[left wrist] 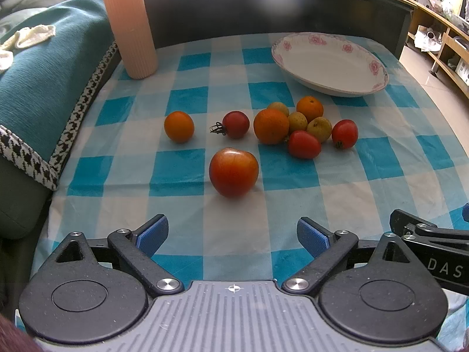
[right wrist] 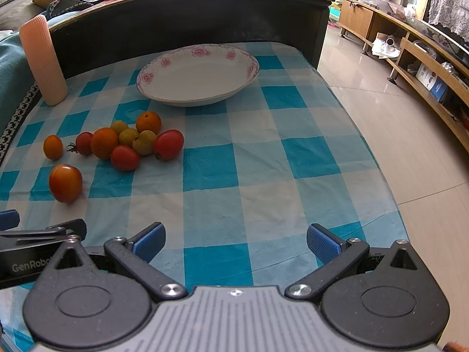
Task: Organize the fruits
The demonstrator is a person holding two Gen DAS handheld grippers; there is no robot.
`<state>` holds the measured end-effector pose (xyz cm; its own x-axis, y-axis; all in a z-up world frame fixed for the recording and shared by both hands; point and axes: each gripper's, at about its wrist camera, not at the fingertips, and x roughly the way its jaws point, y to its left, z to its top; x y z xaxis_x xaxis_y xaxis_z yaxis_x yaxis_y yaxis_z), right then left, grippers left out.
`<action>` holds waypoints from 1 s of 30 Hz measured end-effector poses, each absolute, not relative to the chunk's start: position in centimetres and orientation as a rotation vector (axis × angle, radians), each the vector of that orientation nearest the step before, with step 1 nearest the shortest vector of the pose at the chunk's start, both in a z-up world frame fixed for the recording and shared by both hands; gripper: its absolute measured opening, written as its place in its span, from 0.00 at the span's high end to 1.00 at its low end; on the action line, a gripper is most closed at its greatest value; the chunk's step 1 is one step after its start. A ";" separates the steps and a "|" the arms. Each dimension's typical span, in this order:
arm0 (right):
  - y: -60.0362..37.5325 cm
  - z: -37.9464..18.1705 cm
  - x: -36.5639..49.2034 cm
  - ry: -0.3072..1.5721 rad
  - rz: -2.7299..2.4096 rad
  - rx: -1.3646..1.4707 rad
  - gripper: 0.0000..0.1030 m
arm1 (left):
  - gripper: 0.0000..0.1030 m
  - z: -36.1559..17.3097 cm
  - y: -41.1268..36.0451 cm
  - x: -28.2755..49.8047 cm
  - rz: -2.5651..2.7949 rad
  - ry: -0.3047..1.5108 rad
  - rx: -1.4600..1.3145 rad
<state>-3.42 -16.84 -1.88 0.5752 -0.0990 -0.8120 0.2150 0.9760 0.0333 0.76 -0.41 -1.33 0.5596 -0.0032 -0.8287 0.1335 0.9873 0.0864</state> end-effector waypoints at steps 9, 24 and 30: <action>-16.9 -2.0 -3.5 0.947 -0.185 0.135 0.00 | 0.06 -1.5 -0.6 0.8 -0.079 0.982 0.149; -16.9 -2.1 -3.5 0.951 -0.185 0.135 0.00 | 0.06 -1.5 -0.6 0.8 -0.079 0.986 0.151; -16.9 -2.1 -3.5 0.952 -0.186 0.136 0.00 | 0.06 -1.5 -0.6 0.8 -0.079 0.986 0.152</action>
<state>-3.50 -16.89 -2.13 0.5663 -0.0978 -0.8184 0.2170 0.9756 0.0335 0.83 -0.63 -1.53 0.5499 0.0021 -0.8352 0.1358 0.9865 0.0918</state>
